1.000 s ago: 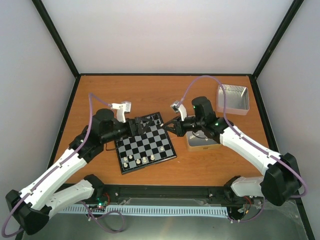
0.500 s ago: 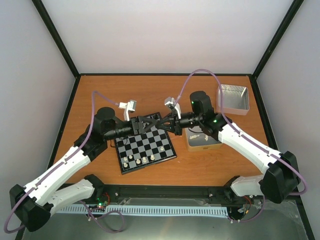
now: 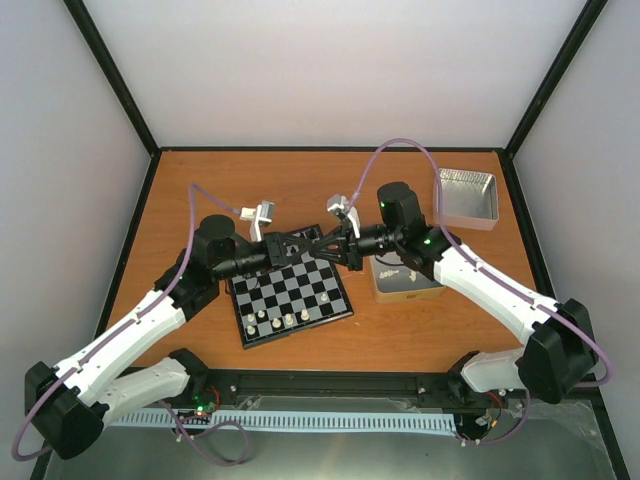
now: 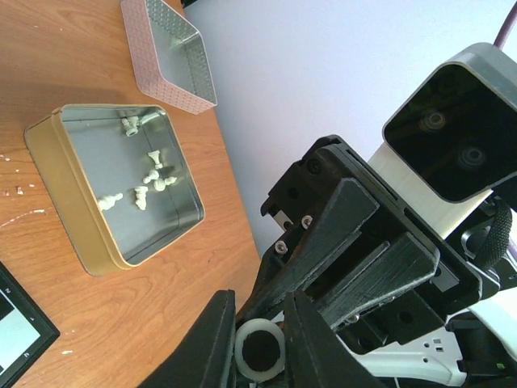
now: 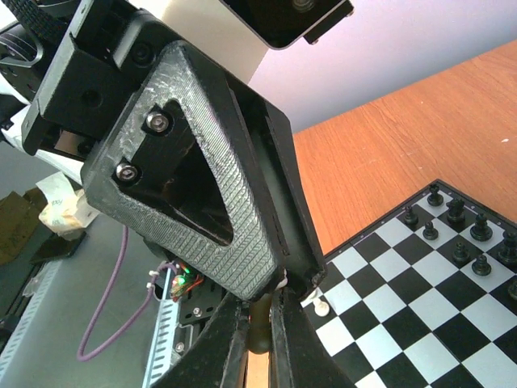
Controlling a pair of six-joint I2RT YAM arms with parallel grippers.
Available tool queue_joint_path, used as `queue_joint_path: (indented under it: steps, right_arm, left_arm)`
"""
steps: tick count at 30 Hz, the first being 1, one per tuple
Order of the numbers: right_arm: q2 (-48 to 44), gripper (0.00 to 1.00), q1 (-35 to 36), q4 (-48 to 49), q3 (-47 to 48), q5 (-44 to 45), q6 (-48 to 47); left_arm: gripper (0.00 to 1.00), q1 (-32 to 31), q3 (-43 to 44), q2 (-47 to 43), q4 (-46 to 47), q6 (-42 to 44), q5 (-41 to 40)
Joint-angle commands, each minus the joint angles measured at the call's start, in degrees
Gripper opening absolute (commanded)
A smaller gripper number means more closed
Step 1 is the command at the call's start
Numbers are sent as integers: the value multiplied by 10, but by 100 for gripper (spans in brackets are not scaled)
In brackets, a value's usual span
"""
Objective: Set up the chess pieces on the board
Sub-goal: Place the chess piece on the chessboard.
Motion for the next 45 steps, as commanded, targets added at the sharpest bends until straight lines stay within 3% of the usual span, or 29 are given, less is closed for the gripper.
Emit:
queue_joint_path:
  steps: [1,4,8,12,15,21,30,40,45]
  right_arm:
    - [2,6,7,18,9,-6,-8]
    - [-2,10,7,27,8,12,7]
    - [-17,43,7,45,-4,73,60]
    - [-52,59,7,172,-73,113,185]
    - [-78,64,15,304,-140,161,310]
    - [-92,65,51,394,-180,255,416]
    - [-51,61,51,528,-191,226,504]
    - [-40,31,51,566,-192,206,525]
    - [-53,29,51,558,-208,217,524]
  left_arm:
    - [8,3,4,2,21,-4,-6]
    - [7,3,2,4,21,-5,-5]
    - [6,3,0,-5,18,-6,-25]
    - [6,5,11,-10,21,-16,-62]
    - [6,7,20,-10,43,-44,-73]
    - [7,7,20,-10,91,-110,-76]
    - [8,7,25,1,143,-161,-37]
    - [8,9,13,20,169,-178,-31]
    - [8,10,11,21,165,-176,-41]
